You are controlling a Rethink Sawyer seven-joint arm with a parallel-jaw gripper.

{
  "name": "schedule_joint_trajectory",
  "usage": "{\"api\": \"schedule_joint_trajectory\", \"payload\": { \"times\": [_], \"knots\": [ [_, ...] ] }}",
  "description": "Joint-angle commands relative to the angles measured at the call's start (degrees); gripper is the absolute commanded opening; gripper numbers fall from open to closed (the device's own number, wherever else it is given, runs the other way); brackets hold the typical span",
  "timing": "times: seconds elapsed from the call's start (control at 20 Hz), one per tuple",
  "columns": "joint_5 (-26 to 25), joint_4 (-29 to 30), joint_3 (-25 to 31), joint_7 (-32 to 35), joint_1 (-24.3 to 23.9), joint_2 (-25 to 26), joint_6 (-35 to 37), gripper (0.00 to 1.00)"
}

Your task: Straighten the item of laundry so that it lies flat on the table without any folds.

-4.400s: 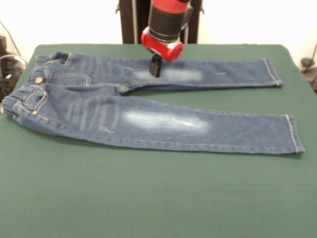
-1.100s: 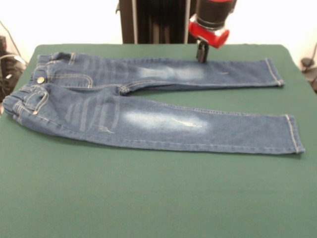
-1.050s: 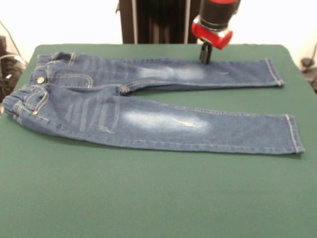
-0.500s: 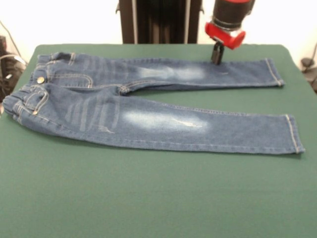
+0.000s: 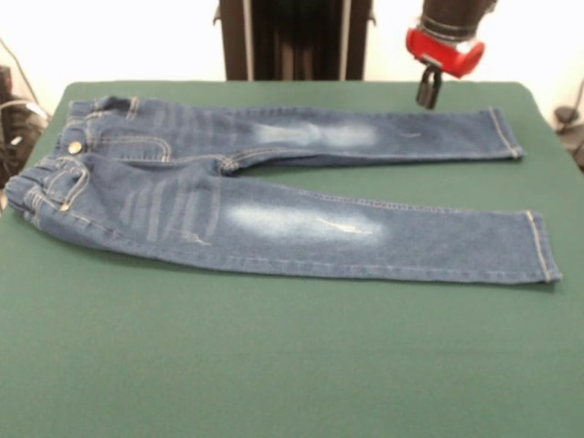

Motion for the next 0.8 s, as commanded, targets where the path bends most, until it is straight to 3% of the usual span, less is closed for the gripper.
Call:
{"api": "schedule_joint_trajectory", "payload": {
  "times": [0.05, 0.8],
  "knots": [
    [5.38, -2.15, 6.88, 17.52, -0.11, 5.16, -1.66, 0.00],
    [2.80, -6.54, 11.56, 18.22, -3.80, 15.40, -10.49, 0.00]
  ]
}}
